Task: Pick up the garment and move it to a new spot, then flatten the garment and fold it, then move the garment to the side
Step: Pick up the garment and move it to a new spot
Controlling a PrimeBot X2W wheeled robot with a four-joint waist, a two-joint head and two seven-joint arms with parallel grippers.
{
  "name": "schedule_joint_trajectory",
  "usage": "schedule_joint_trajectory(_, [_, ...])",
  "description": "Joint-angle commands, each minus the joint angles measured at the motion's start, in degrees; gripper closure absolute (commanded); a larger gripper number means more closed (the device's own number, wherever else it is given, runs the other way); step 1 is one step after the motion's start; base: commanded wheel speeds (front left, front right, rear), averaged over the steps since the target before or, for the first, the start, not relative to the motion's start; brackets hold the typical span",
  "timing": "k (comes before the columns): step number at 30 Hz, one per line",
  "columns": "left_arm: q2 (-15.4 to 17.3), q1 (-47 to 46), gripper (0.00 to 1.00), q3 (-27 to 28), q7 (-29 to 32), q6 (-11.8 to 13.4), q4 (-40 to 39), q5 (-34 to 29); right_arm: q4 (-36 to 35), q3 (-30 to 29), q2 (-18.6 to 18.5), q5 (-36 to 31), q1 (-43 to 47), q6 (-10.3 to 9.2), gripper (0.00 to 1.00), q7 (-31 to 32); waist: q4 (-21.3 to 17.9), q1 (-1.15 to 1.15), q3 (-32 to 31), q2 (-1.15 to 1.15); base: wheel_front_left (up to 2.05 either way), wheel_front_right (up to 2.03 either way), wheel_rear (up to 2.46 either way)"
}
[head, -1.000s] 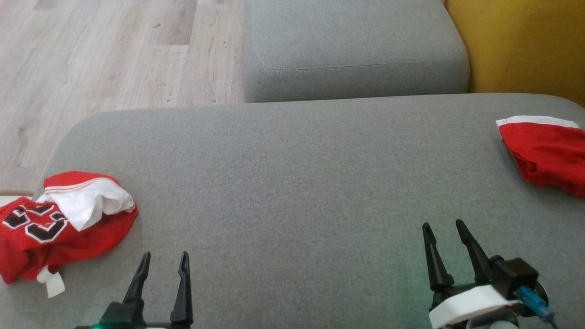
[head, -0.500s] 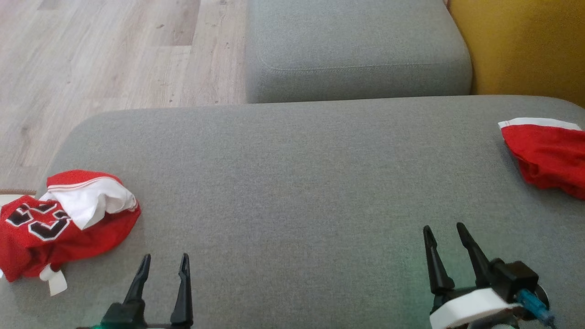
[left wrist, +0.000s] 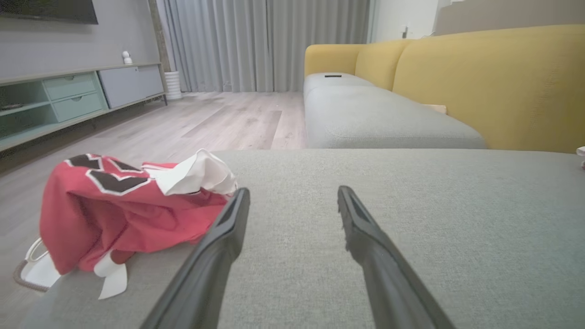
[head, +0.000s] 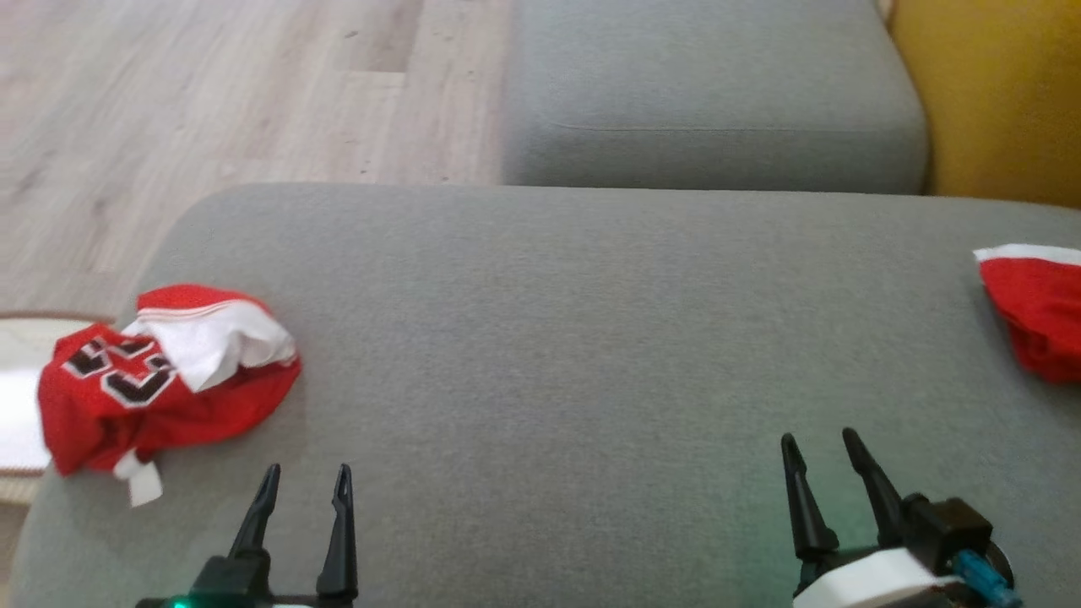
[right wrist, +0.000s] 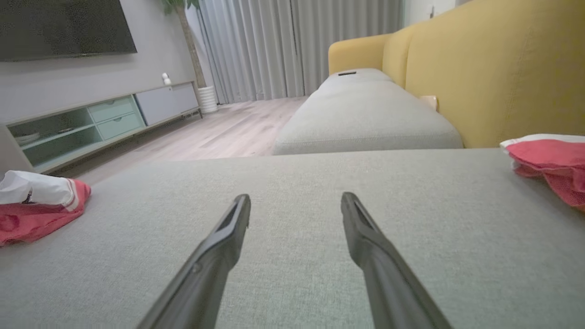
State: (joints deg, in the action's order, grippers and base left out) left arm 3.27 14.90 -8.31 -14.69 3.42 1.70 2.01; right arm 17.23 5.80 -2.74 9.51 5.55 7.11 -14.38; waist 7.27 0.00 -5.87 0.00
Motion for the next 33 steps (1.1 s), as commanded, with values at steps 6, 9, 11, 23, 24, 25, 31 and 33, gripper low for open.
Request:
schedule_joint_trajectory(6, [0.1,-3.2,0.0,2.7,-0.3,-0.4,-3.3,-0.9,-1.7,1.9,-0.2,-0.1,-1.3,0.37,0.0,-0.6,5.9,0.0,0.2,0.0,0.0,0.0,0.0])
schedule_joint_trajectory(9, [0.3,-2.9,0.0,2.8,-0.3,-0.4,-3.6,-1.1,-1.8,1.7,-0.2,0.5,-1.1,0.37,0.0,-0.6,8.5,0.0,0.3,0.0,0.0,0.0,0.0])
schedule_joint_trajectory(11, [0.6,-2.8,0.0,3.0,-0.3,-0.4,-3.8,-1.2,-1.8,1.8,-0.2,0.7,-1.1,0.37,0.0,-0.6,10.1,0.0,0.5,0.0,0.0,0.0,0.0])
schedule_joint_trajectory(23, [1.5,-2.6,0.0,3.9,-0.3,-0.4,-4.7,-1.2,-1.8,1.6,-0.1,1.3,-1.1,0.37,0.0,-0.6,17.4,0.0,1.3,0.0,0.0,0.0,0.0])
schedule_joint_trajectory(24, [1.5,-2.6,0.0,3.9,-0.3,-0.4,-4.8,-1.2,-1.7,1.6,-0.1,1.2,-1.1,0.37,0.0,-0.6,17.8,0.0,1.4,0.0,0.0,0.0,0.0])
schedule_joint_trajectory(25, [1.5,-2.6,0.0,3.9,-0.3,-0.4,-4.9,-1.2,-1.7,1.6,-0.1,1.2,-1.1,0.37,0.0,-0.6,18.2,0.0,1.5,0.0,0.0,0.0,0.0])
schedule_joint_trajectory(31, [1.9,-4.4,0.0,3.8,-0.3,-0.6,-5.3,-1.4,-2.1,1.1,-0.1,-0.2,-1.7,0.37,0.0,-0.6,19.5,0.0,3.8,0.0,0.0,0.0,0.0])
schedule_joint_trajectory(33, [2.0,-7.0,0.0,3.5,-0.3,-1.0,-6.1,-1.5,-2.3,0.9,-0.4,-1.3,-2.4,0.37,0.0,-0.6,19.5,0.0,6.0,0.0,0.0,0.0,0.0])
